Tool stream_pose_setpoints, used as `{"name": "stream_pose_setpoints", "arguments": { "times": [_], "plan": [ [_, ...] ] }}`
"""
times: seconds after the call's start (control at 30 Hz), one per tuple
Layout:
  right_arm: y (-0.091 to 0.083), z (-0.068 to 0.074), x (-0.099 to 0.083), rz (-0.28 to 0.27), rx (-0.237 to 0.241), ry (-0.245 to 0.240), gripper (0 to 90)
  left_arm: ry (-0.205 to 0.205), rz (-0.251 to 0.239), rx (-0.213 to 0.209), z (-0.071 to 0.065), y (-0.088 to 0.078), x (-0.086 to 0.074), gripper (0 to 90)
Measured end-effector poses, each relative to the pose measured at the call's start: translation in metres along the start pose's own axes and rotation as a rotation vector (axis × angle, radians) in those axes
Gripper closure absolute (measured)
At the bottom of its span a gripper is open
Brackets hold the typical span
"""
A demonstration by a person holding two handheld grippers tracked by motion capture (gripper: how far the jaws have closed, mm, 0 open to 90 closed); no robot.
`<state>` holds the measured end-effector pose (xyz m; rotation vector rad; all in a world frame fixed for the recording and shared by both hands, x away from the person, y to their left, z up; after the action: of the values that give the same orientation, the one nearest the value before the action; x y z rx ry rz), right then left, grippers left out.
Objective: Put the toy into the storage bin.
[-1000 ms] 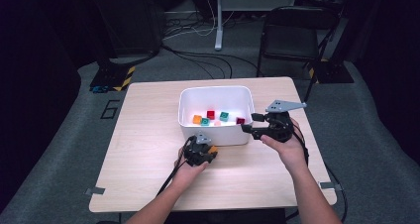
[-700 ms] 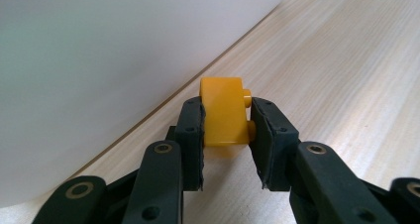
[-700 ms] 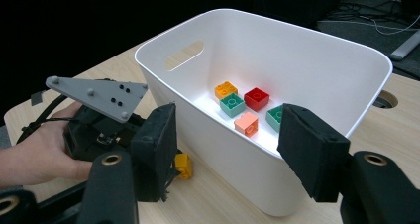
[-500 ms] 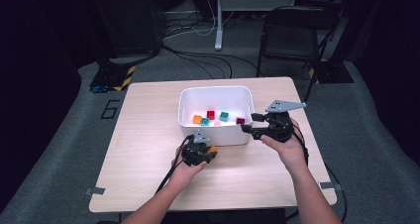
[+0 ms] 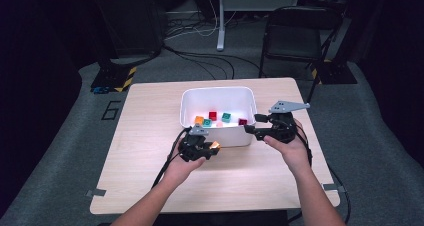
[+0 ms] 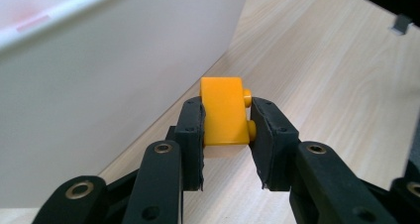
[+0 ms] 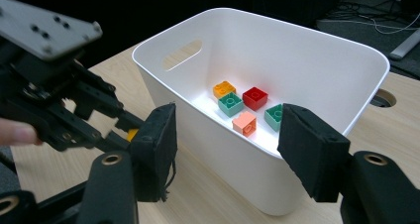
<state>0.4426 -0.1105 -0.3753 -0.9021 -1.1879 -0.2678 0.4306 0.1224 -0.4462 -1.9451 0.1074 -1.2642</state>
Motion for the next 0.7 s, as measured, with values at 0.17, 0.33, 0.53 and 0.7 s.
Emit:
{"name": "stream_pose_setpoints", "arguments": {
  "times": [0.17, 0.33, 0.53, 0.7],
  "plan": [
    [0.001, 0.000, -0.001, 0.005, 0.001, 0.000, 39.3, 0.020, -0.012, 0.002, -0.002, -0.018, 0.018, 67.4],
    [0.001, -0.001, 0.000, 0.000, 0.001, 0.001, 39.3, 0.037, -0.043, 0.005, 0.004, -0.033, 0.040, 67.4],
    [0.000, -0.002, -0.001, -0.002, 0.000, 0.005, 39.3, 0.026, -0.067, 0.019, 0.022, -0.039, 0.064, 67.4],
    [0.000, -0.003, 0.000, -0.005, -0.001, 0.010, 39.3, -0.008, -0.066, 0.031, 0.044, -0.033, 0.084, 67.3]
  ]
}}
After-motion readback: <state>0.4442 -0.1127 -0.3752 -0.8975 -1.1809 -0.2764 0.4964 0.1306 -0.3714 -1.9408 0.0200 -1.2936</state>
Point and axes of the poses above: each handheld gripper's, and its own axes: y roughly forward along the jaws, x roughly out of its top, z roughly to its left, the point moved 4 cm from there along y, roughly forward along the jaws, and after that the axes turned 4 degrees about -x, right-handed, at the moved point
